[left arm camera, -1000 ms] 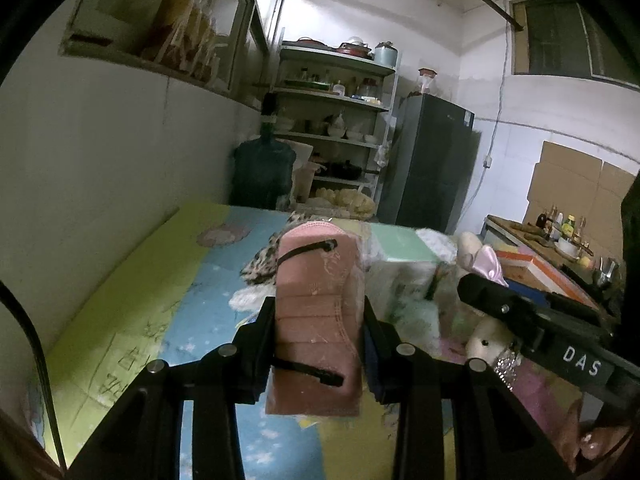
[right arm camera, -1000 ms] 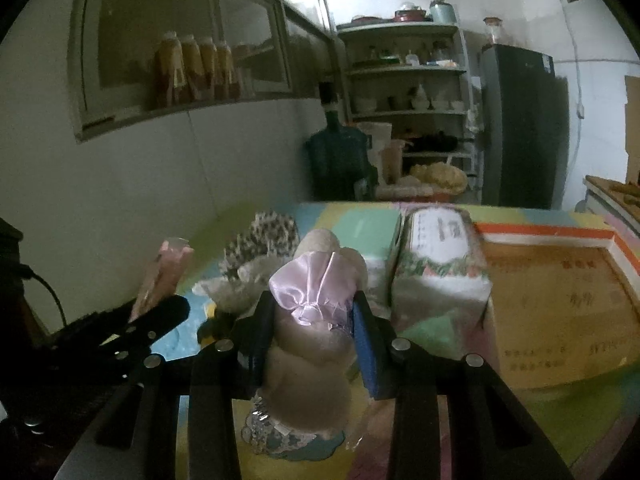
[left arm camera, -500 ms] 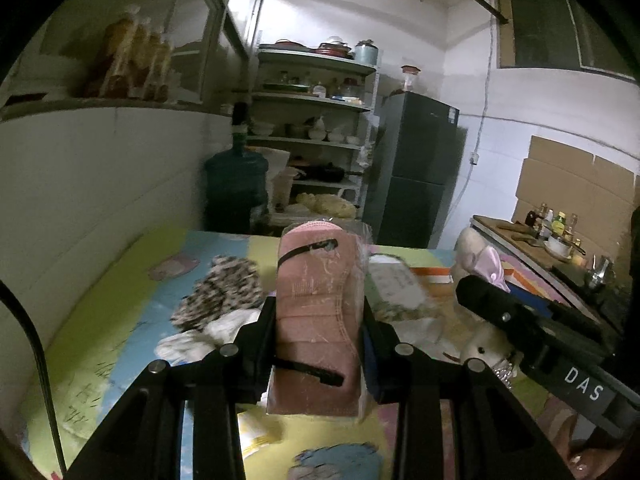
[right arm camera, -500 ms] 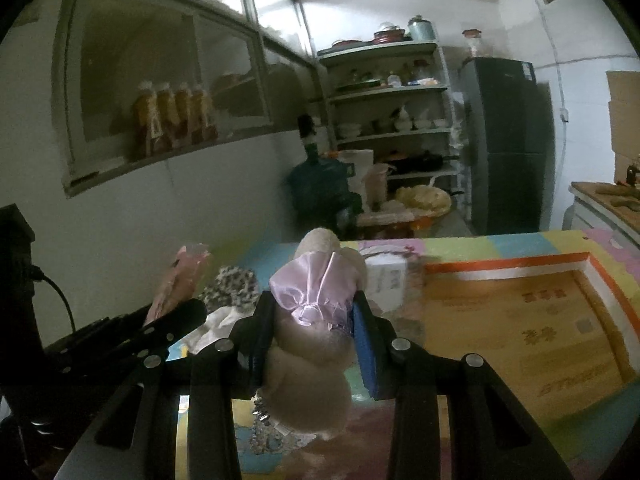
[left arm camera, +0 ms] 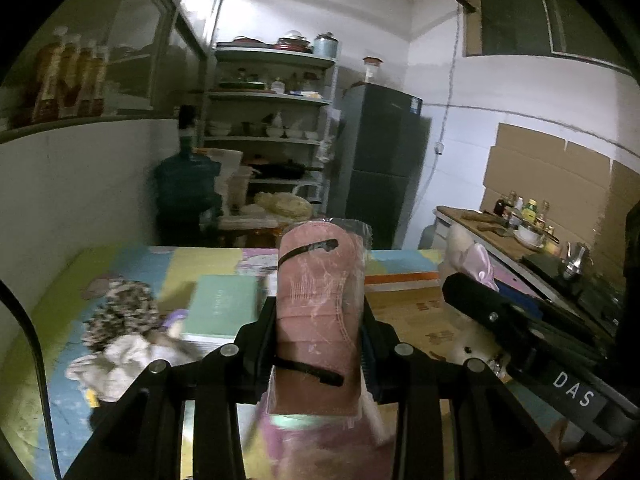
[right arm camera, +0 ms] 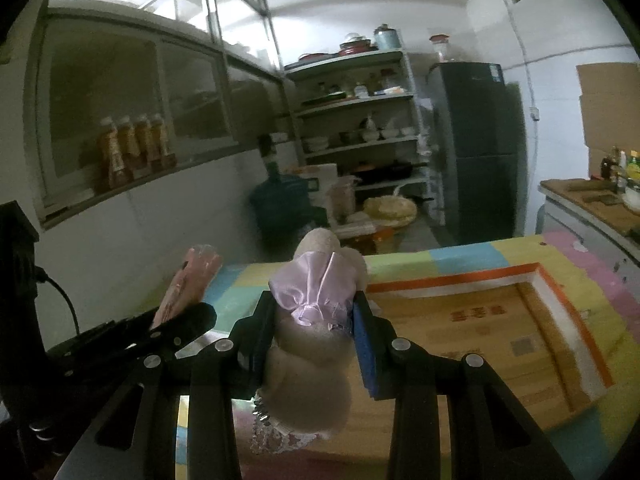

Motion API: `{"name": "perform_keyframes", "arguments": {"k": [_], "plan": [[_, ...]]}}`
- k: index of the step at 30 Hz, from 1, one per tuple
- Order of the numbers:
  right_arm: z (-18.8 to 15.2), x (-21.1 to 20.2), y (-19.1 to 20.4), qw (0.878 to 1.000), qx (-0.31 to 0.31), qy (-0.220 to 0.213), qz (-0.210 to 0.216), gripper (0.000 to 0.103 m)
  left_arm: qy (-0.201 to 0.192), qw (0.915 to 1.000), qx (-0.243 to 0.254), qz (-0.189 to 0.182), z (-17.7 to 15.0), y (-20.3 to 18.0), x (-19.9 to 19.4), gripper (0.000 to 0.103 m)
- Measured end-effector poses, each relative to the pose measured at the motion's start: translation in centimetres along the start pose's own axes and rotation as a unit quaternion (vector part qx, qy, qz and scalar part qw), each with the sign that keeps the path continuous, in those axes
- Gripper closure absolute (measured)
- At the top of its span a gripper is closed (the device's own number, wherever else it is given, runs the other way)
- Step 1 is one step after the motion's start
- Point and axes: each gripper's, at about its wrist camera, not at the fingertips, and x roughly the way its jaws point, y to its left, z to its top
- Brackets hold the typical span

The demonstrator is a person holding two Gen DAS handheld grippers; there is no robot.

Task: Organize soft objects
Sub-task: 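Carry the pink bundle and plush bunny over the cardboard box with both tools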

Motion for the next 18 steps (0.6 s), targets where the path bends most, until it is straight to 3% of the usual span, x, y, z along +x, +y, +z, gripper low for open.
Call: {"name": "perform_keyframes", "arguments": {"k": [18], "plan": [[-0.5,-1.7,-10.9,0.996,0.015,0.023,-0.083,0.065,0.056,0.9971,0.012,-0.05,-1.1,-8.7,7.5,0.067]]}}
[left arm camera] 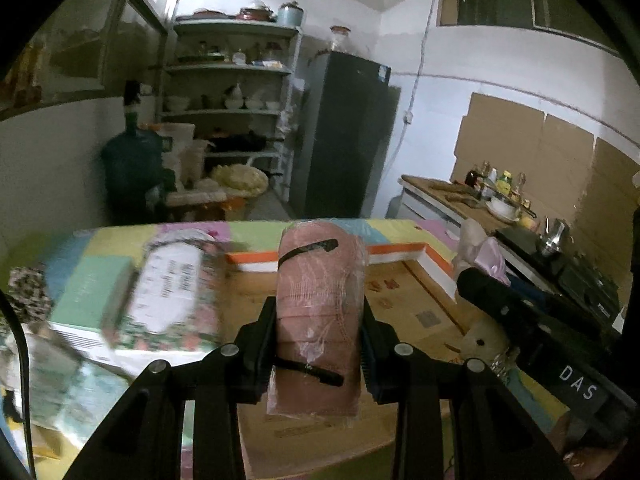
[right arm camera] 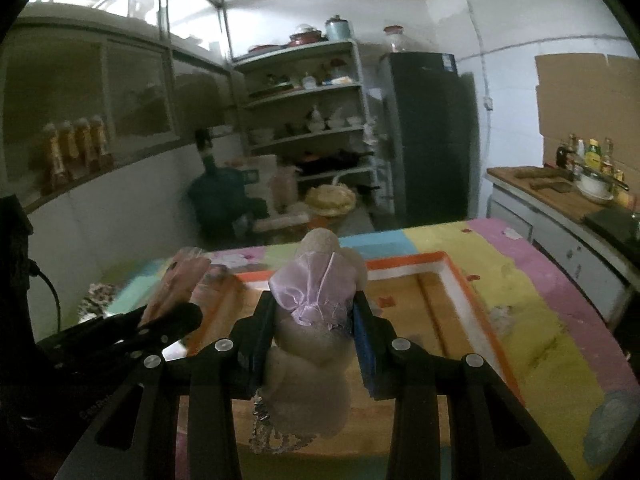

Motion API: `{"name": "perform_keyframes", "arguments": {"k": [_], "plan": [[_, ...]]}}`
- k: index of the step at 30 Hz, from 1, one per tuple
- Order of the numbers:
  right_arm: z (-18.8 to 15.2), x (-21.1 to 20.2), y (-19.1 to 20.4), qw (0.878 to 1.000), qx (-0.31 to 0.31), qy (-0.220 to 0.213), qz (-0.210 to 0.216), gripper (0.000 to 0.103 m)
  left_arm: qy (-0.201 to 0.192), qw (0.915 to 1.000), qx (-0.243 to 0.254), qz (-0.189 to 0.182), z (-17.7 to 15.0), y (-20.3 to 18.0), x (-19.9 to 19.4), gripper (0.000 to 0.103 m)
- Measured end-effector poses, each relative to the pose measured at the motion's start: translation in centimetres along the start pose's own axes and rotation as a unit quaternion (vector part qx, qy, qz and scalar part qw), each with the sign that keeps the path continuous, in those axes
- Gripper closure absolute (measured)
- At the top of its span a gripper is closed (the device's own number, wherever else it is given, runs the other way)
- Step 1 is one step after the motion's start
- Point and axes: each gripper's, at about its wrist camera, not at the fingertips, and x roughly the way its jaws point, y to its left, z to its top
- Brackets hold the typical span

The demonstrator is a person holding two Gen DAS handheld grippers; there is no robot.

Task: Organize soft objects
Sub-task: 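Carry the pink bundle and plush bunny over the cardboard box with both tools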

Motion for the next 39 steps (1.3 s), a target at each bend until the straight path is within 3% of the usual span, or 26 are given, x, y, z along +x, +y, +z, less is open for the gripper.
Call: {"name": "perform_keyframes", "arguments": {"k": [14,33,39], "plan": [[-0.9,2.9,-5.0,0.998,0.009,0.057,-0.028,0.065,0.06,0.9982,-0.002,0.01,-2.0,-2.1,5.2,0.067],[-2.1,5.5,-6.4,0.993,0.028,0.112,-0.031,0.064,0.126,0.992,-0.009,-0.002,-3.1,-2.5,8.3,0.066],[-2.2,6.0,-6.6,0.992,0.029,0.118,-0.028,0.056,0.131,0.9913,-0.012,-0.011,-3.2,-2.5,8.4,0.064]]}}
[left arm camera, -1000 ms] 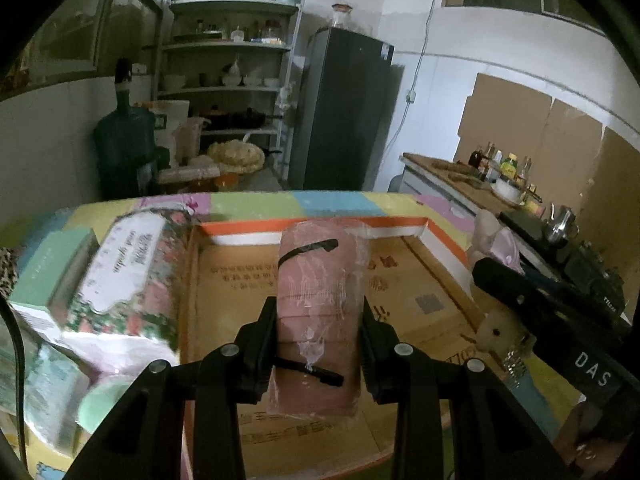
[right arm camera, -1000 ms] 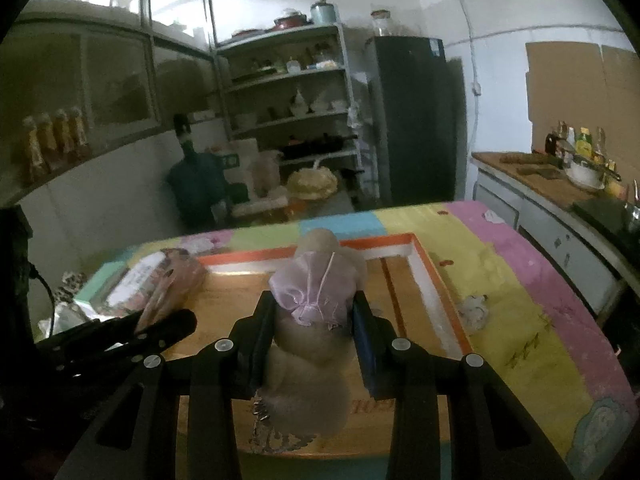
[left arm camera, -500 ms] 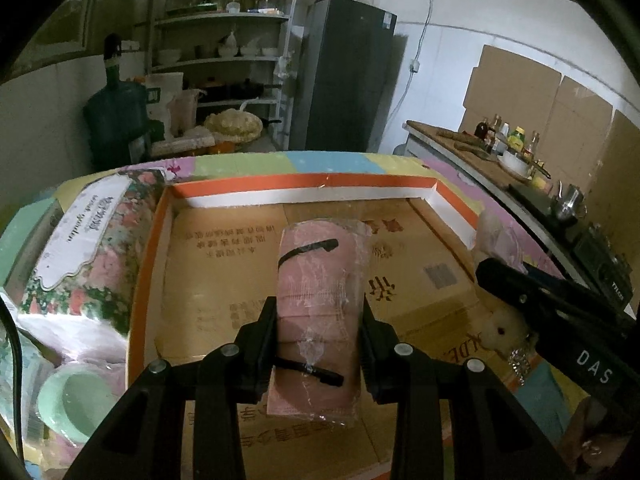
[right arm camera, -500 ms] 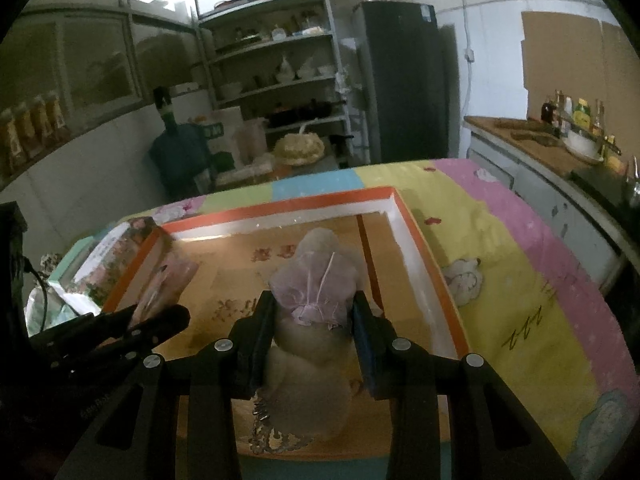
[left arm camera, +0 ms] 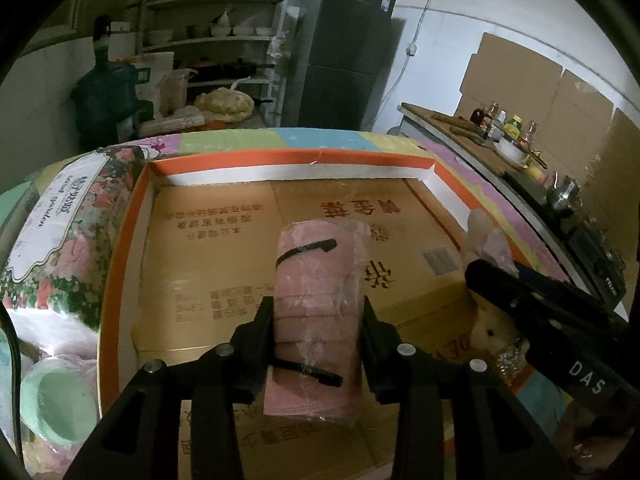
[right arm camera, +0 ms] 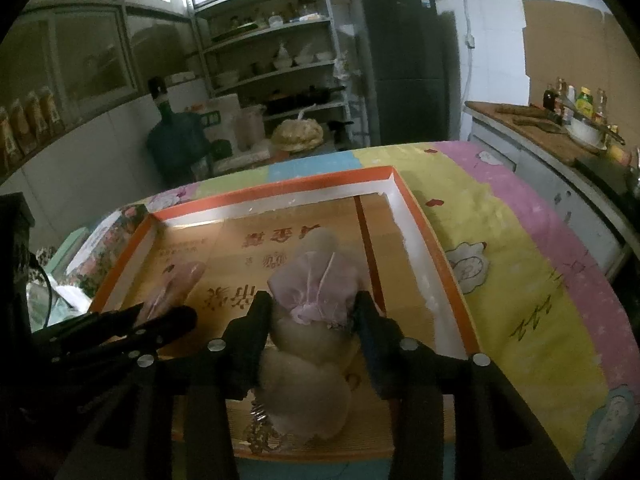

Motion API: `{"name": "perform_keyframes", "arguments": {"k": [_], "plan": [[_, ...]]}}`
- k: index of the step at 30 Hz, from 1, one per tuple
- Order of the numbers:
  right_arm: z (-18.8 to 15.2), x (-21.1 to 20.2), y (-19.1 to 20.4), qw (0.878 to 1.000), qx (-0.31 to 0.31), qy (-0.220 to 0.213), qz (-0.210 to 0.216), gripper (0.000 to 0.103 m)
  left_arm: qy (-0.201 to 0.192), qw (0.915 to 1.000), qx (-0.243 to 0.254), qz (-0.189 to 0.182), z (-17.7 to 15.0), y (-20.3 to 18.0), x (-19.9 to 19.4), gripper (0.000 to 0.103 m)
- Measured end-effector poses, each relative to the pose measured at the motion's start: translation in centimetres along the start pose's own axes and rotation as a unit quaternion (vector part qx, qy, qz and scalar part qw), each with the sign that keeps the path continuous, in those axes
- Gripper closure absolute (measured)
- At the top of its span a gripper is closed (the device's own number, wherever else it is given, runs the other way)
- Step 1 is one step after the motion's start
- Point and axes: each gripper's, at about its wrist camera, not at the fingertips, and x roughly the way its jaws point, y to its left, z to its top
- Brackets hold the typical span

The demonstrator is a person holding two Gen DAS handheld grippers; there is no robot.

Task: Organize soft objects
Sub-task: 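Carry the pink bundle and plush bunny over the cardboard box with both tools, then lower both items into the box and open both tools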

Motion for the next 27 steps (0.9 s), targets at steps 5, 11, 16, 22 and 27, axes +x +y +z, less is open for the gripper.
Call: {"name": "perform_keyframes", "arguments": {"k": [5,11,16,22,27], "plan": [[0.1,0.0,0.0,1.0,0.004,-0.004,0.001,0.053,-0.007,0.9999,-0.003,-0.007,-0.1,0.1,-0.5,0.053],[0.0,-0.5,0.3,1.0,0.006,-0.013,0.005,0.051,-0.018,0.9998,-0.001,-0.009,0.0,0.0,-1.5,0.04],[0.1,-1.2,0.7,1.0,0.003,-0.022,0.008,0.047,-0.033,0.9994,-0.002,-0.012,0.3,0.1,-2.6,0.038],[0.3,-2.3,1.1,0.999,0.005,-0.036,0.01,0.047,-0.055,0.9985,0.0,-0.009,0.4,0.3,-4.3,0.035],[0.2,-3.3,1.6,0.999,0.005,-0.045,0.013,0.047,-0.071,0.9975,0.002,-0.001,0.3,0.7,-5.7,0.035]]}}
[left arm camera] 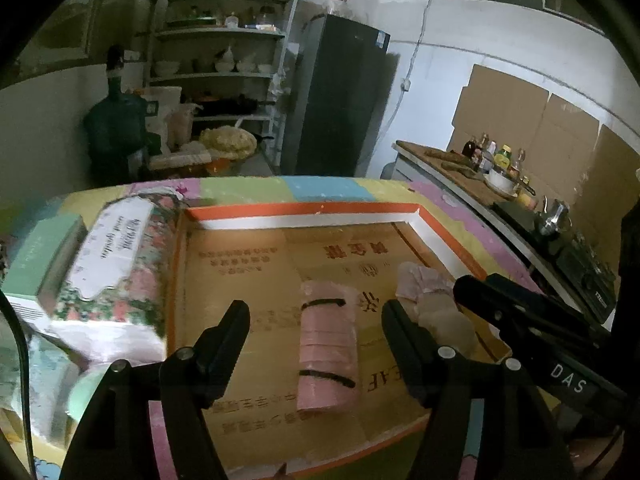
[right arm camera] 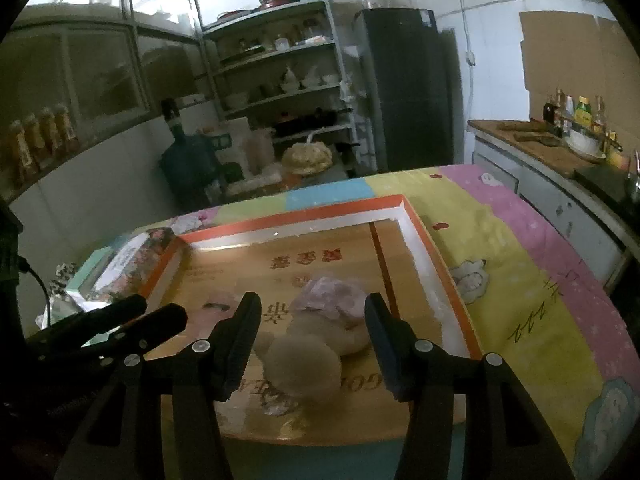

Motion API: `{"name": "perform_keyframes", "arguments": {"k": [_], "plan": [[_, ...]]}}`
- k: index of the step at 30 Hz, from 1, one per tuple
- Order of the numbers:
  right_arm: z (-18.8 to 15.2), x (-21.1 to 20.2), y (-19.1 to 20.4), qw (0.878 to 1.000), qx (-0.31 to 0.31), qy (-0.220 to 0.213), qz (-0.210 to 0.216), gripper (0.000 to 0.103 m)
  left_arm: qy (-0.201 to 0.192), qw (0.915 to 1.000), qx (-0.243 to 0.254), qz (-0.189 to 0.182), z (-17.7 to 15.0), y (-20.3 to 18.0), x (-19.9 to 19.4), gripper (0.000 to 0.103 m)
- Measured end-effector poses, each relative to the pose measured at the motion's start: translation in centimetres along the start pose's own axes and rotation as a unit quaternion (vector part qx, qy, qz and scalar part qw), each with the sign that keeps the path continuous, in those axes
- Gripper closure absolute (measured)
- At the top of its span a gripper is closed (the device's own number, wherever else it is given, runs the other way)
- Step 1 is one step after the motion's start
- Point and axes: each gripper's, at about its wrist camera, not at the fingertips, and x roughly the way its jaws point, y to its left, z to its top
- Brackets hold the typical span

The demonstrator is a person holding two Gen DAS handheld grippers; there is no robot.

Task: Organize soft objects
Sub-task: 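Lower both items into the box and open both tools, then withdraw both tools from the box back toward the pile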

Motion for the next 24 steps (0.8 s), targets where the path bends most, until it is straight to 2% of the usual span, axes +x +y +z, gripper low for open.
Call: {"name": "perform_keyframes", "arguments": {"k": [7,11,24], "plan": [[0.1,-1.2,1.6,1.0,-0.005,-0.01,0.005,0.046,-0.021,0.9997,0.0,0.012,0.0,1.0,-2.1,0.034],[0.1,-2.0,2.8,1.0,-0.009,-0.016,0.009,0.046,-0.032,0.9993,-0.002,0.019,0.1,1.7,-3.3,0.029],[0.0,-3.4,6.4,0.999,-0.024,-0.03,0.022,0.044,-0.058,0.9972,0.003,0.047,-0.7,3.7,-6.9,0.029]]}}
